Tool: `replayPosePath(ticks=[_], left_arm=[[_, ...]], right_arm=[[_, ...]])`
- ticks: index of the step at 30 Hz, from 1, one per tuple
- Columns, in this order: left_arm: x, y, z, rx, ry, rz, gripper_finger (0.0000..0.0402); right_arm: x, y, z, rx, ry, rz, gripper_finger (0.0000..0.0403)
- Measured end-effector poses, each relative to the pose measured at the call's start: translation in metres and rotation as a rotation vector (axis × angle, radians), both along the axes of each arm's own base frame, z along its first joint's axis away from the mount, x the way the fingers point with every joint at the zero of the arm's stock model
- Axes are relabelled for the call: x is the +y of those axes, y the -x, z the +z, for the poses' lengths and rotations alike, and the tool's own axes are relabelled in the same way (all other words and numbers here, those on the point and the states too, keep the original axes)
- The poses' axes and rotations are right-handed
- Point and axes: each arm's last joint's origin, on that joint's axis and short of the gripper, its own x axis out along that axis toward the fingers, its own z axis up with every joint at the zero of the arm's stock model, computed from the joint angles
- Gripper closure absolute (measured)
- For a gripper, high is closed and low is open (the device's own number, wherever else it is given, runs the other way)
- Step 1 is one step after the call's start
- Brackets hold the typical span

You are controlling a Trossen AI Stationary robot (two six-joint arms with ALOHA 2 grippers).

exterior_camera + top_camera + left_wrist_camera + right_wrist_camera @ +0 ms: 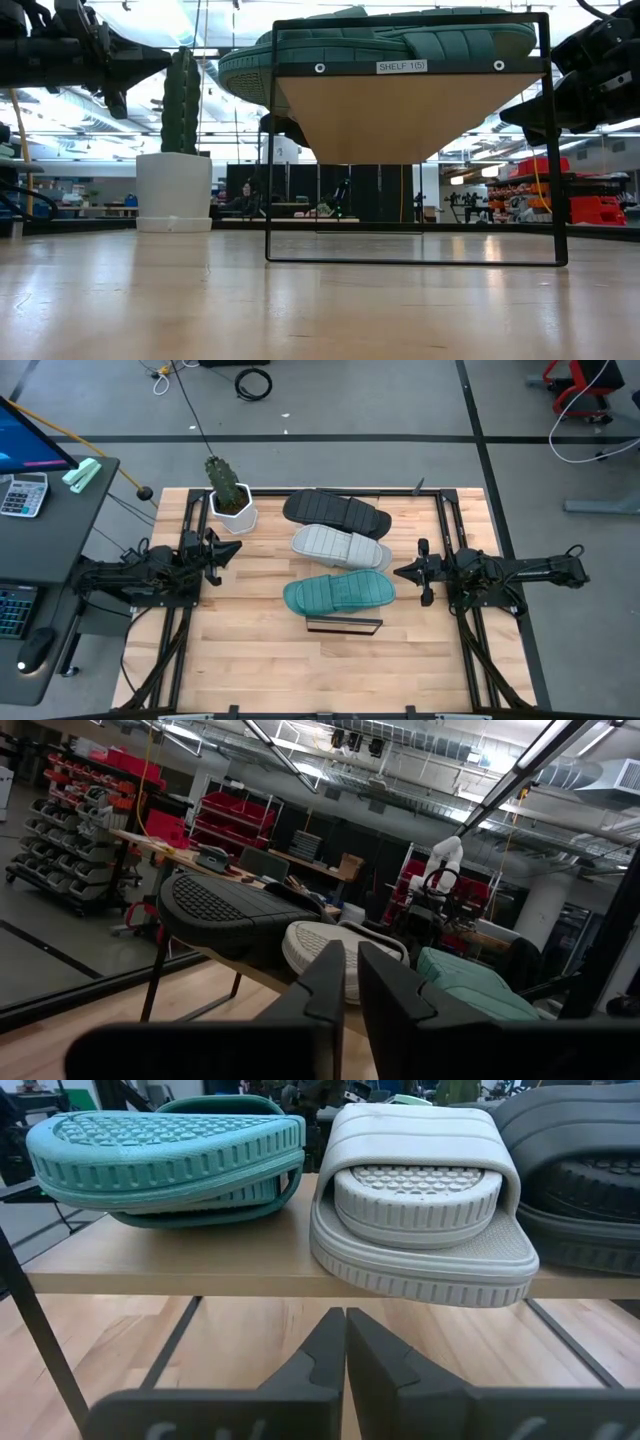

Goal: Pick and place slides into the shelf
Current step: Return to Home Position

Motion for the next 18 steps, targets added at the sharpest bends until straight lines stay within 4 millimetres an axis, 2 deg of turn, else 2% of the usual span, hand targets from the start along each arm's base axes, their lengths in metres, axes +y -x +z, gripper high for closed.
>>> replayPosePath(ticks=[6, 18], left_arm=[[0.0, 0.0, 0.0, 0.0, 0.0, 0.0, 0.0373], [0.0, 0.0, 0.0, 0.0, 0.0, 0.0, 0.0363]], right_arm=[[0.0, 0.0, 0.0, 0.0, 0.0, 0.0, 0.0383], [0.0, 0.0, 0.0, 0.0, 0.0, 0.0, 0.0383]])
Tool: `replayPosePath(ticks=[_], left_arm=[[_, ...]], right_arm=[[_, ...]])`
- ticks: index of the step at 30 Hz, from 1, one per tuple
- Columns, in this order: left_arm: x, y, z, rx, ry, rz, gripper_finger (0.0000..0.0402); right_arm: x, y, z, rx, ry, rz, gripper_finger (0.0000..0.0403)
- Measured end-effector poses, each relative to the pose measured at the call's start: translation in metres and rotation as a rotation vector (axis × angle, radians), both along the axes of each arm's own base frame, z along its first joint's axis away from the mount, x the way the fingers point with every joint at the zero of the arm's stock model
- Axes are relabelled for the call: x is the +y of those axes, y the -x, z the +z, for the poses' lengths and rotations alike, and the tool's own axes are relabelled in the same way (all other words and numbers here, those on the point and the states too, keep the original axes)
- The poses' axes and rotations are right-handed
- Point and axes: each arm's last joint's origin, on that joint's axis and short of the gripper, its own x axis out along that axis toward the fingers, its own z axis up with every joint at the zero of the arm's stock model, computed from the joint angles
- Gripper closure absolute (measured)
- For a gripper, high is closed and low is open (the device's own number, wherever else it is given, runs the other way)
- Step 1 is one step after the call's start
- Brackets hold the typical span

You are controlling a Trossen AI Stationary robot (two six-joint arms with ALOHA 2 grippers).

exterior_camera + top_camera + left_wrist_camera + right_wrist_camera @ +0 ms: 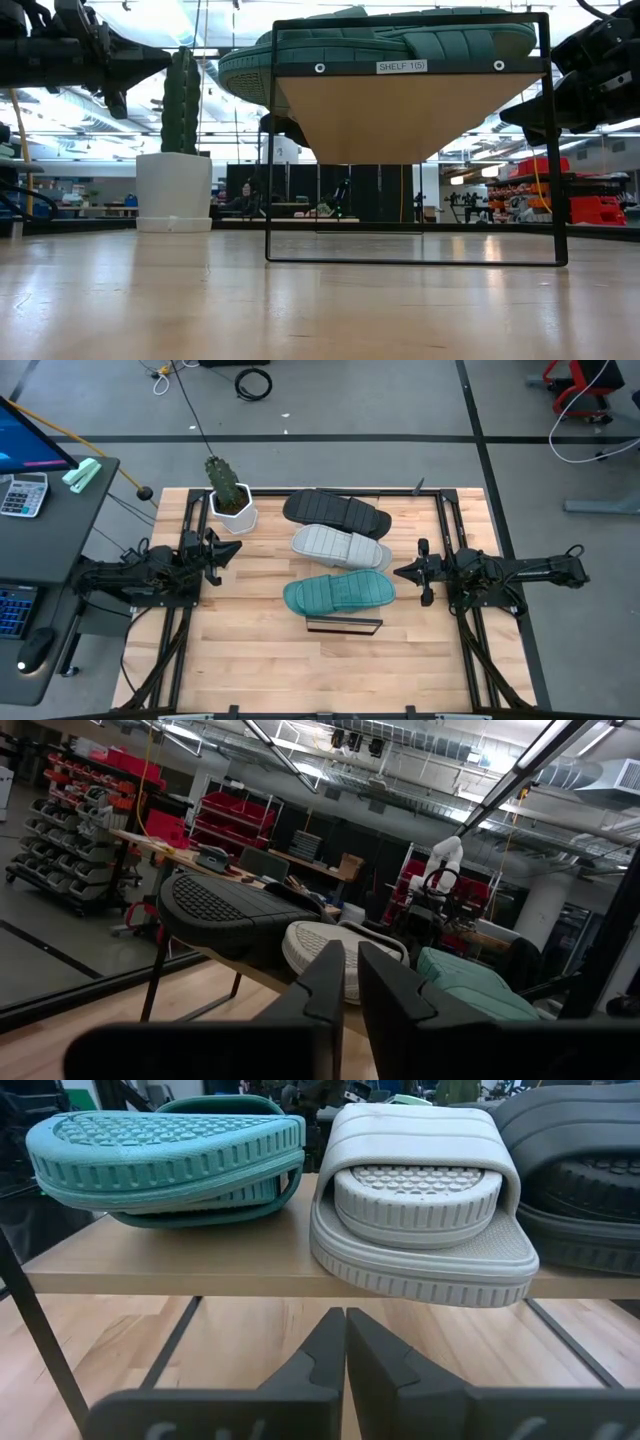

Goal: Pick and place slides into the shelf
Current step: Return to Home Position

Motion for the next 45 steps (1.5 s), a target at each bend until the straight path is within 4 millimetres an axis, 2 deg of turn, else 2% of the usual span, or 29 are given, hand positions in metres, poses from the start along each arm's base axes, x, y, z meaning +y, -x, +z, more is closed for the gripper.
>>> replayPosePath(ticks=[7, 18, 26, 36, 45], left_arm=[[0.0, 0.0, 0.0, 0.0, 0.0, 0.0, 0.0373], [0.0, 0.0, 0.0, 0.0, 0.0, 0.0, 0.0362], [0.0, 0.0, 0.0, 0.0, 0.0, 0.0, 0.0373], [0.0, 0.0, 0.0, 0.0, 0.0, 0.001, 0.0362], [0.0, 0.0, 0.0, 0.0, 0.0, 0.0, 0.0373]], right_arm=[[0.0, 0.0, 0.0, 0.0, 0.0, 0.0, 0.0383], [0.0, 0.0, 0.0, 0.0, 0.0, 0.0, 0.0383], [0.0, 0.0, 0.0, 0.0, 0.0, 0.0, 0.0383], [0.0, 0.0, 0.0, 0.0, 0.0, 0.0, 0.0383], [0.0, 0.0, 0.0, 0.0, 0.0, 0.0, 0.0383]])
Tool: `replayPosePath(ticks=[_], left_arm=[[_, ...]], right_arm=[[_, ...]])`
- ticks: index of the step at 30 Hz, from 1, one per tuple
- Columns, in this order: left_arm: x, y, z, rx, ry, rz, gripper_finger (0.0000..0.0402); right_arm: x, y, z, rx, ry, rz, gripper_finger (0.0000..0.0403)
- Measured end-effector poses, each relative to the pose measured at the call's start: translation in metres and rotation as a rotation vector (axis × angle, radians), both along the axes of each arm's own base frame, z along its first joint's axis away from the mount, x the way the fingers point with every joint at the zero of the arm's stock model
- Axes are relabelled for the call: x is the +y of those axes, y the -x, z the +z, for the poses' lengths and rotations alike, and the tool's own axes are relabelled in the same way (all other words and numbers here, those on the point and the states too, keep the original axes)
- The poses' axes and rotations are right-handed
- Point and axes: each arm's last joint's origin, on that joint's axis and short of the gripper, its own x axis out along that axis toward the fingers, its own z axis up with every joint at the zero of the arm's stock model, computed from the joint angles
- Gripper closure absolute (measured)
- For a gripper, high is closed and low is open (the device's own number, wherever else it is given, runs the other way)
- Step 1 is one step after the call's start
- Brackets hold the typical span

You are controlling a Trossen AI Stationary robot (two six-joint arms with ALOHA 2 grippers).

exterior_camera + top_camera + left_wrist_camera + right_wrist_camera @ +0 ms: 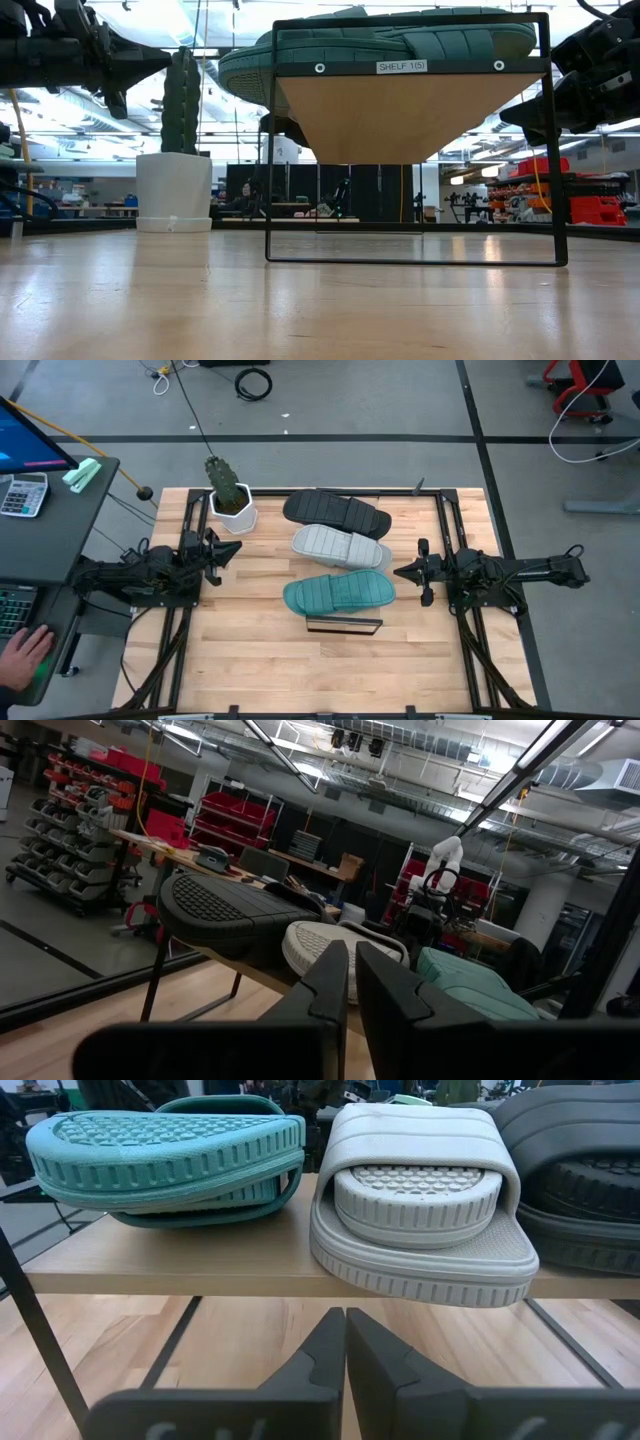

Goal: Pick and place slides into the shelf
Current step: Return to Home Position

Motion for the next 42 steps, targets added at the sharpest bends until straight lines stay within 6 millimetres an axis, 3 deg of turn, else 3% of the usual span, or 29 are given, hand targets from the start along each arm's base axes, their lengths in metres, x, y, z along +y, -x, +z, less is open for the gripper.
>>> replayPosePath(ticks=[42], left_arm=[[0.0, 0.0, 0.0, 0.0, 0.0, 0.0, 0.0369]], right_arm=[[0.0, 0.0, 0.0, 0.0, 0.0, 0.0, 0.0383]])
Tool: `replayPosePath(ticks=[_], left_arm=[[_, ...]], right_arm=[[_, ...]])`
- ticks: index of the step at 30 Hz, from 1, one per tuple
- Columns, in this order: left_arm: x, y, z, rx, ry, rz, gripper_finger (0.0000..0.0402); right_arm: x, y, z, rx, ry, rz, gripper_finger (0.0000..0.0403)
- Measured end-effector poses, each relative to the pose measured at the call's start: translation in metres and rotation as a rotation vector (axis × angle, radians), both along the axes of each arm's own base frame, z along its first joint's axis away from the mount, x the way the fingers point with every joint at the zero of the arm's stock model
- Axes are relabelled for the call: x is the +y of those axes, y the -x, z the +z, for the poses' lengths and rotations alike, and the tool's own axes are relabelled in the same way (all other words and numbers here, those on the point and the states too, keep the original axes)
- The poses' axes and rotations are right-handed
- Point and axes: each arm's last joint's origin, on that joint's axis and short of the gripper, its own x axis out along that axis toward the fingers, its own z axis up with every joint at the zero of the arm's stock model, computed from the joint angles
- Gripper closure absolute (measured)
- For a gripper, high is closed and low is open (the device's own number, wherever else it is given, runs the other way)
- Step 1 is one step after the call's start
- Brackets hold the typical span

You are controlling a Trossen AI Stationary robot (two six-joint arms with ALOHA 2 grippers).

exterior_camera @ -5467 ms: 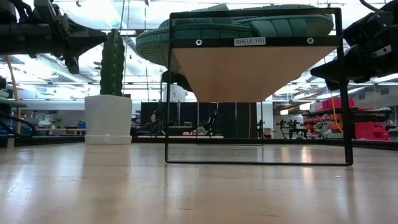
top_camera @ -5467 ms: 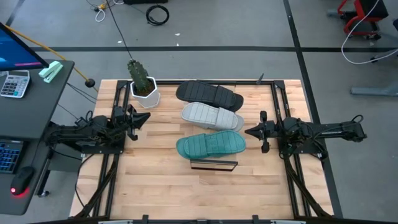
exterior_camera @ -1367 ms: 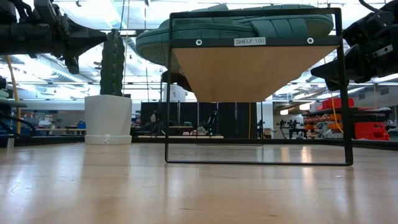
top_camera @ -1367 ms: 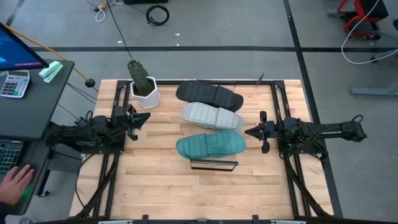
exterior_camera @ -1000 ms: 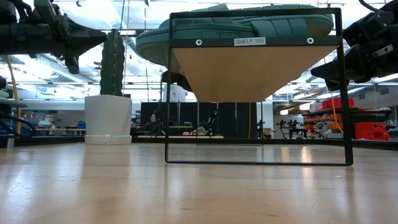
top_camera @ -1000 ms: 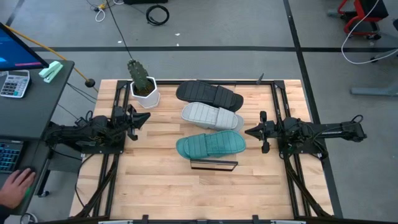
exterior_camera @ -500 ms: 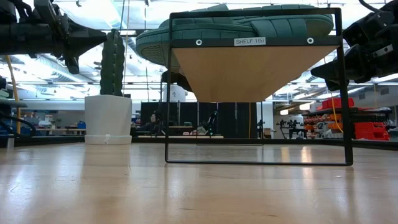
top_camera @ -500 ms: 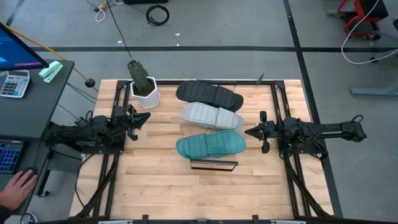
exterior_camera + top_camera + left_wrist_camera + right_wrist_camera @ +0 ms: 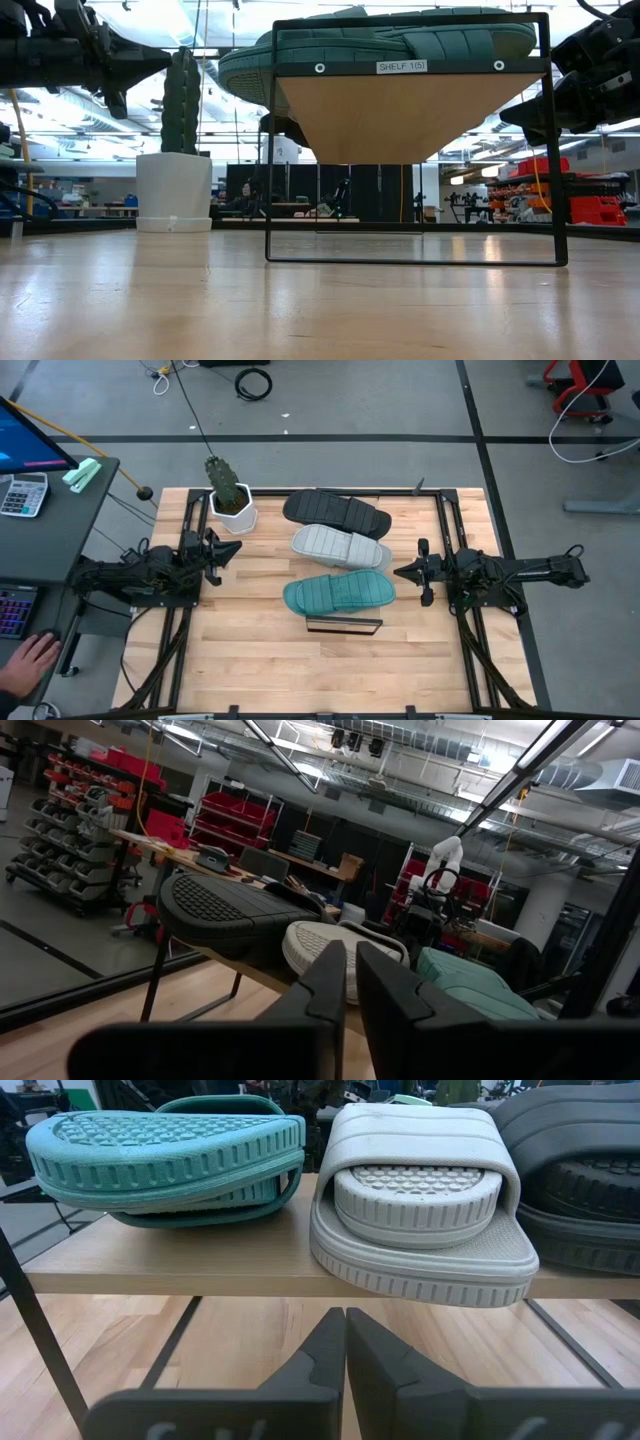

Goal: Pick and place slides into the shelf
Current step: Return to Home Position

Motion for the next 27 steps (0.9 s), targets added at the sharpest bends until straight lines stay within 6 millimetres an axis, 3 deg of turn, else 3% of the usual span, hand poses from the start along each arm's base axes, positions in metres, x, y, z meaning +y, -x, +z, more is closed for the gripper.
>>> replayPosePath(ticks=[27], left_arm=[[0.0, 0.0, 0.0, 0.0, 0.0, 0.0, 0.0363]], right_arm=[[0.0, 0.0, 0.0, 0.0, 0.0, 0.0, 0.0383]])
